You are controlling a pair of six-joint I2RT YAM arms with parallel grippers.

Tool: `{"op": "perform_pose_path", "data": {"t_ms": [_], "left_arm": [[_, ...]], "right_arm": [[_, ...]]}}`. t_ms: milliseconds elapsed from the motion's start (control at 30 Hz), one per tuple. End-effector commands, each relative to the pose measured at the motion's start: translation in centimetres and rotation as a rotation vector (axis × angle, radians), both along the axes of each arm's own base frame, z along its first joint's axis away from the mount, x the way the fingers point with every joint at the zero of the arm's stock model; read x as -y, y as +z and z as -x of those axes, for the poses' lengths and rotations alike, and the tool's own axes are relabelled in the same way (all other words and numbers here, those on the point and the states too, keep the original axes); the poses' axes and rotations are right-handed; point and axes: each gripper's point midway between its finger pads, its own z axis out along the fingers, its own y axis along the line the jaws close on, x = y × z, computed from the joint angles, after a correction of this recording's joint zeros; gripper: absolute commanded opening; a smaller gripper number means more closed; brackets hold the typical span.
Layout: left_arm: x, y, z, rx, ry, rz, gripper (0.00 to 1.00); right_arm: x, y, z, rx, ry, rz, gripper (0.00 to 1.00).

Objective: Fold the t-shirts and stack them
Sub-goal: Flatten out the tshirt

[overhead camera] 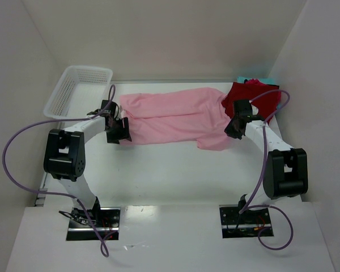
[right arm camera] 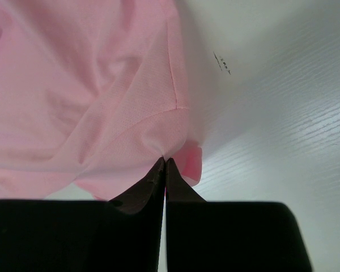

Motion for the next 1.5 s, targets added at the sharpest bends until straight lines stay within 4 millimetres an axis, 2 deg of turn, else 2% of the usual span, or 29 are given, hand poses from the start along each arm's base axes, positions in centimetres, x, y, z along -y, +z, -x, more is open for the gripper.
{"op": "perform_pose_path", "data": {"t_ms": [0,67,133,233,267,367,533,567,600,667,700,733,767,800,833,933,967,1000,1067,1100,1167,1200,1233,1267,1300,1333,1400,1433,1467], "left_arm": [[-0.5,-0.7,0.4,-0.027,0.028,-0.012,0.73],[-0.6,-0.8,0.4,-0.026,0.033,-0.022,0.79],[-0.6,-0.7,0.4,-0.028,0.041,-0.019,0.81],[-0.4,-1.0,0.5,-0.038,0.036,-0.007,0.70],[-0.2,-0.7,0.2,-0.030,0.032,0.002,0.70],[-0.2,-1.0,0.3,-0.039,0.032,0.001,0.57],[-0.2,-1.0,0.3,-0.039,0.032,0.001,0.55],[-0.2,-1.7,0.7,-0.059,0.032,-0.001,0.55],[-0.2,-1.7,0.7,-0.059,0.032,-0.001,0.52],[-0.2,-1.7,0.7,-0.059,0.032,-0.001,0.37],[-0.2,-1.7,0.7,-0.059,0.032,-0.001,0.27],[-0.2,-1.7,0.7,-0.059,0.032,-0.001,0.21],[-0.2,-1.7,0.7,-0.059,0.032,-0.001,0.21],[-0.2,-1.7,0.7,-0.059,0.032,-0.001,0.09],[-0.2,-1.7,0.7,-0.059,0.032,-0.001,0.03],[-0.4,-0.5,0.4,-0.024,0.036,-0.006,0.00],[-0.4,0.0,0.0,0.002,0.027,-0.007,0.00],[-0.5,1.2,-0.6,0.041,0.032,-0.012,0.00],[-0.6,3.4,-1.5,0.091,0.038,-0.018,0.00],[-1.0,8.1,-2.6,0.196,0.039,-0.031,0.00],[-0.9,11.6,-3.5,0.285,0.030,-0.029,0.00],[-1.2,13.2,-3.7,0.322,0.030,-0.040,0.00],[-1.3,16.3,-4.2,0.403,0.038,-0.039,0.00],[-1.5,19.2,-4.5,0.477,0.038,-0.047,0.00],[-1.7,20.4,-4.6,0.509,0.046,-0.052,0.00],[-1.9,22.7,-4.7,0.566,0.050,-0.063,0.00],[-2.0,25.0,-4.4,0.622,0.053,-0.057,0.00],[-2.2,26.7,-4.0,0.665,0.062,-0.059,0.00],[-2.4,28.1,-3.9,0.707,0.063,-0.069,0.00]], "right_arm": [[0.4,0.9,-0.2,0.035,-0.006,0.012,0.03],[0.4,0.9,-0.2,0.035,-0.006,0.012,0.03],[0.4,0.5,-0.2,0.024,-0.006,0.013,0.03],[0.4,0.5,-0.2,0.024,-0.006,0.013,0.04],[0.4,0.5,-0.2,0.024,-0.006,0.013,0.04],[0.4,0.2,-0.2,0.015,-0.006,0.013,0.04],[0.4,0.3,-0.4,0.024,-0.006,0.013,0.04],[0.4,0.3,-0.4,0.024,-0.006,0.013,0.04],[0.4,0.3,-0.4,0.024,-0.006,0.013,0.04],[0.4,0.3,-0.4,0.024,-0.006,0.013,0.04],[0.4,0.3,-0.4,0.024,-0.006,0.013,0.04],[0.4,0.3,-0.4,0.024,-0.006,0.013,0.04],[0.4,0.3,-0.4,0.024,-0.006,0.013,0.04],[0.4,0.7,-0.6,0.033,-0.006,0.012,0.04],[0.4,0.7,-0.6,0.033,-0.006,0.012,0.02],[0.4,1.1,-0.6,0.044,0.001,0.016,0.00],[0.4,1.8,-1.0,0.066,0.001,0.015,0.00],[0.4,2.2,-1.3,0.075,0.008,0.019,0.00],[-0.2,4.6,-2.1,0.146,0.035,-0.005,0.00],[-0.2,8.0,-3.0,0.233,0.052,0.004,0.00],[-0.2,10.8,-3.6,0.302,0.059,0.007,0.00],[-0.2,13.1,-4.1,0.352,0.068,0.014,0.00],[-0.3,14.7,-4.3,0.388,0.091,0.021,0.00],[-0.3,17.2,-4.6,0.440,0.102,0.032,0.00],[-0.5,19.4,-5.1,0.488,0.119,0.028,0.00],[-0.7,22.1,-5.3,0.550,0.133,0.031,0.00],[-0.8,25.6,-5.0,0.630,0.148,0.034,0.00],[-0.8,28.1,-5.1,0.689,0.153,0.045,0.00],[-0.7,31.2,-4.4,0.761,0.151,0.045,0.00]]}}
